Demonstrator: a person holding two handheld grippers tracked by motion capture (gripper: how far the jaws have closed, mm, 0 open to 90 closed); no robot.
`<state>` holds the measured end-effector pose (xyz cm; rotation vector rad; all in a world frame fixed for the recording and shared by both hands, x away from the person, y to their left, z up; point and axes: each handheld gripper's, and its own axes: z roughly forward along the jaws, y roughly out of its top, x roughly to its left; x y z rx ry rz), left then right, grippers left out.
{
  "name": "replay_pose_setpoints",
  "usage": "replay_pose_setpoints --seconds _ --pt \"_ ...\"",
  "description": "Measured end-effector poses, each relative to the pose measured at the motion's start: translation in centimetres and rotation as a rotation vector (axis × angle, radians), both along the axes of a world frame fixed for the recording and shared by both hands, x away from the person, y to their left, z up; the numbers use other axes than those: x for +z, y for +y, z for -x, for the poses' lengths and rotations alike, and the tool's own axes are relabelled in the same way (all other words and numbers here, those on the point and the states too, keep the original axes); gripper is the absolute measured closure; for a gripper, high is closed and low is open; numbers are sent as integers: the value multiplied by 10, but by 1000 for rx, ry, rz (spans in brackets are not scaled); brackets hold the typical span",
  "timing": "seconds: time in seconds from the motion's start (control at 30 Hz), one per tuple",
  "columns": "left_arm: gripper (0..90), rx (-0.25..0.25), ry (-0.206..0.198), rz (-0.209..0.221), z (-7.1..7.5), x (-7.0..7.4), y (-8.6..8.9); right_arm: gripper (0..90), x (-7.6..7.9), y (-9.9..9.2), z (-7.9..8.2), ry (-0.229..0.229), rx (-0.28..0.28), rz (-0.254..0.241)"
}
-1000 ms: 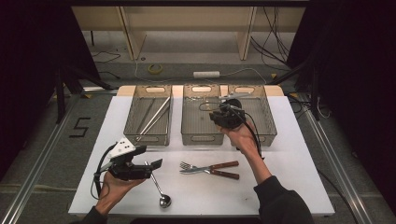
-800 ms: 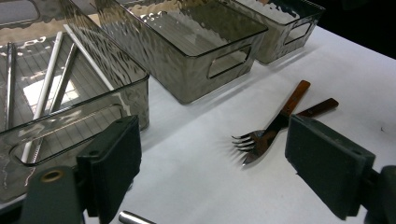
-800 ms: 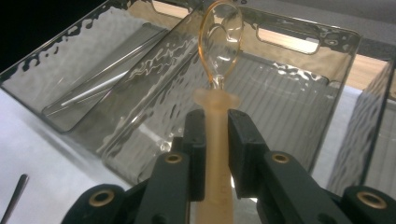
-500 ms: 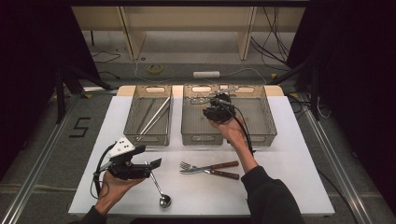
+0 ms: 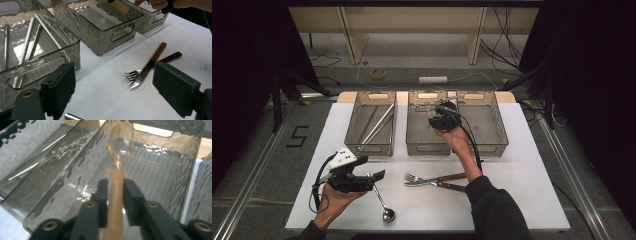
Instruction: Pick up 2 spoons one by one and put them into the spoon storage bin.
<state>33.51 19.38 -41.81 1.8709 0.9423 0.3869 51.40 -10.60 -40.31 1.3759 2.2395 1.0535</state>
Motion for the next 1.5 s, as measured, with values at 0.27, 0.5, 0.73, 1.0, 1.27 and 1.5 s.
replay_pose_setpoints --seconds 0.27,0.5,0.73,1.0,1.27,1.5 --pt "181 -2 1 -4 0 0 0 575 7 -4 7 -18 36 -24" --pt "181 2 3 -2 -1 0 0 478 21 -12 34 -68 115 -36" --pt "182 -1 15 -17 -2 -1 0 421 25 -31 80 -109 181 -70" --pt "184 11 22 -15 -5 -2 4 398 13 -60 126 -123 209 -115" --pt "187 30 38 -19 -12 -3 8 381 -7 -88 158 -120 199 -140" --pt "197 33 53 -45 -16 -3 6 376 -9 -103 177 -140 181 -149"
